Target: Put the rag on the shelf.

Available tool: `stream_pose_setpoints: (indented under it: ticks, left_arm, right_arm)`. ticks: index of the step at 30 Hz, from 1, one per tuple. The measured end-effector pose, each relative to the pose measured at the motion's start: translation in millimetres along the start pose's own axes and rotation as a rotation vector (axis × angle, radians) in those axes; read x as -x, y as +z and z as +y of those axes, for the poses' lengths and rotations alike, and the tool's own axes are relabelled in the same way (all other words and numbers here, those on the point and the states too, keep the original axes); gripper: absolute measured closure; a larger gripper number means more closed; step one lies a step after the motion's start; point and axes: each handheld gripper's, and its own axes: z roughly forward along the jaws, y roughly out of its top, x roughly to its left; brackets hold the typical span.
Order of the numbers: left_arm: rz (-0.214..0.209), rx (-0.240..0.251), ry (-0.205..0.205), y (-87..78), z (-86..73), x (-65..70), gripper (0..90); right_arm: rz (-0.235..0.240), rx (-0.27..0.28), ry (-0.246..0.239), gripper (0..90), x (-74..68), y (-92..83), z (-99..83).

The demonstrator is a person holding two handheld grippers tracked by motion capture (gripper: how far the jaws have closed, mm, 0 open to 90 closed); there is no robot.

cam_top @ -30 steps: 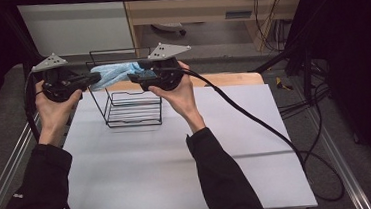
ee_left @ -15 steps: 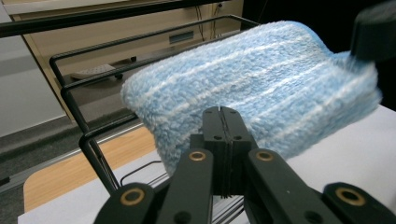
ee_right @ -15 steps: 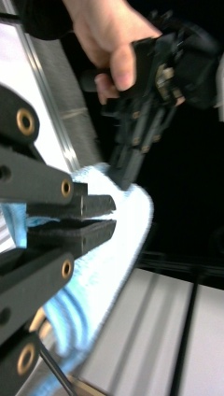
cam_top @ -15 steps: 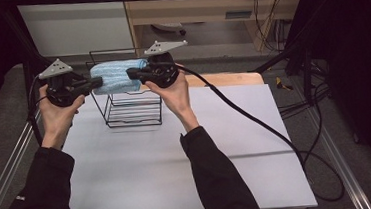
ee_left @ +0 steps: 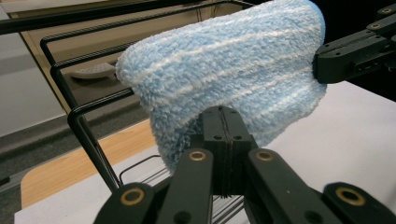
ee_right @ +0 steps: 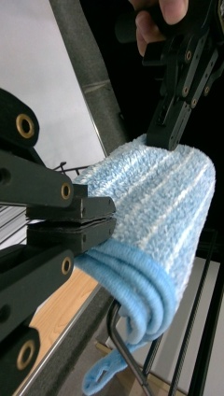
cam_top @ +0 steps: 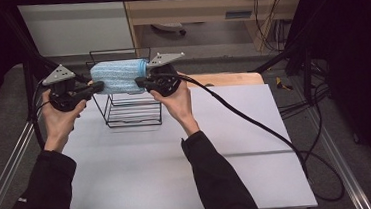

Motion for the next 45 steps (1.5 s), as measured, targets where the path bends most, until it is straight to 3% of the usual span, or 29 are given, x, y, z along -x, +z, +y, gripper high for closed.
stream_pose_setpoints:
  ticks: [4, 15, 26, 35, 45]
  left_arm:
    - [0.019, -0.009, 0.016, 6.6, -0.7, 1.3, 90.0]
    - [0.039, 0.006, -0.008, 17.5, -3.5, -2.2, 90.0]
    - [0.021, 0.034, -0.032, -0.6, -3.7, 1.1, 80.9]
    - [0.035, 0.040, -0.035, -15.7, -0.3, 4.2, 71.0]
    - [0.051, 0.038, -0.040, -25.8, 5.4, 8.7, 61.7]
  right_arm:
    - [-0.026, 0.006, -0.022, 88.3, 0.9, 4.5, -3.7]
    - [-0.049, 0.004, -0.032, 86.2, 3.9, 12.4, -9.6]
    - [-0.016, 0.027, -0.026, 76.3, -2.5, -2.5, -4.3]
    - [0.000, 0.041, -0.011, 68.6, -5.7, -15.6, 1.7]
    - [0.011, 0.057, 0.018, 51.4, -6.6, -26.0, 6.8]
